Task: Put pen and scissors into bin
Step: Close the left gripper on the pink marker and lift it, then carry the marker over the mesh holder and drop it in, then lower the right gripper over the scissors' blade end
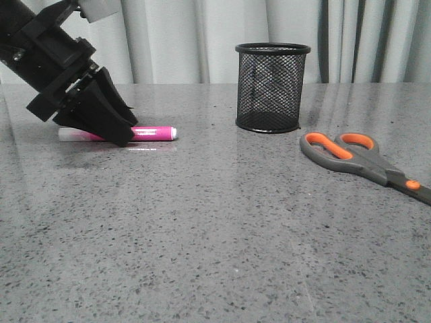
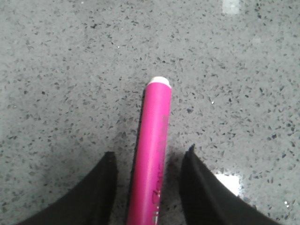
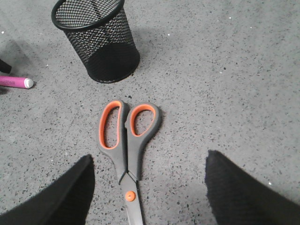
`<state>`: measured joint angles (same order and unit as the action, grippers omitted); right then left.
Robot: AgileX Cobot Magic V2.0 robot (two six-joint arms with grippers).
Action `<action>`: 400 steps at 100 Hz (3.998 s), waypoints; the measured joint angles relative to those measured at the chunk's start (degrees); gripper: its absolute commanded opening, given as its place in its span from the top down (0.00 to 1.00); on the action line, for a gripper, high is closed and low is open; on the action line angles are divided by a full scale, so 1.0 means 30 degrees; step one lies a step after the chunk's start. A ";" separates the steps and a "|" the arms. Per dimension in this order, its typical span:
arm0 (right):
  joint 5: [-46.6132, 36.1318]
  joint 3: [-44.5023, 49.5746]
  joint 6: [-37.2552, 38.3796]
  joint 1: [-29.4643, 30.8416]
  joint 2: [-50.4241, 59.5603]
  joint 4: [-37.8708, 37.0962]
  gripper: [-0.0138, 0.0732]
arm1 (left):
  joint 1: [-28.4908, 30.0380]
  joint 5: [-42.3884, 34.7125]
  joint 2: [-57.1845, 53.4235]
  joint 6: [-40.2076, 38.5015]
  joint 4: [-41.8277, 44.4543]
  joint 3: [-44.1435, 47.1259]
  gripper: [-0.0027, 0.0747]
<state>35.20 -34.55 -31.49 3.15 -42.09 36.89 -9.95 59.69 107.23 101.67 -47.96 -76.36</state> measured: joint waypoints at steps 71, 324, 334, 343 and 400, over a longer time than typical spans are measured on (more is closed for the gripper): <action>0.0000 0.0000 0.0000 0.0000 0.0000 0.0000 0.32 | -0.0605 0.2501 -0.1801 -0.4890 -0.1671 -0.4829 0.99; -0.0757 0.0000 -0.0033 0.0000 0.0000 0.1476 0.32 | -0.2703 -0.7937 -0.5437 -0.9171 -0.3973 -0.3861 0.99; -0.0754 0.0000 -0.0033 0.0000 0.0000 0.1603 0.32 | -0.1371 -0.8699 -0.7237 -0.9630 -0.3699 -0.1734 0.99; -0.0331 0.0000 -0.0327 0.0000 0.0000 0.1686 0.32 | -0.0296 -0.9923 -0.9452 -0.9714 -0.3657 0.0771 0.99; 0.3637 -0.3430 -0.1477 -0.3965 -0.6438 -0.2129 0.32 | 0.4336 -1.2164 -1.9439 -0.7484 -0.7823 1.1473 0.99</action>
<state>46.11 -44.84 -35.92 -8.74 -61.40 30.50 3.06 23.20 48.91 79.22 -71.43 -41.94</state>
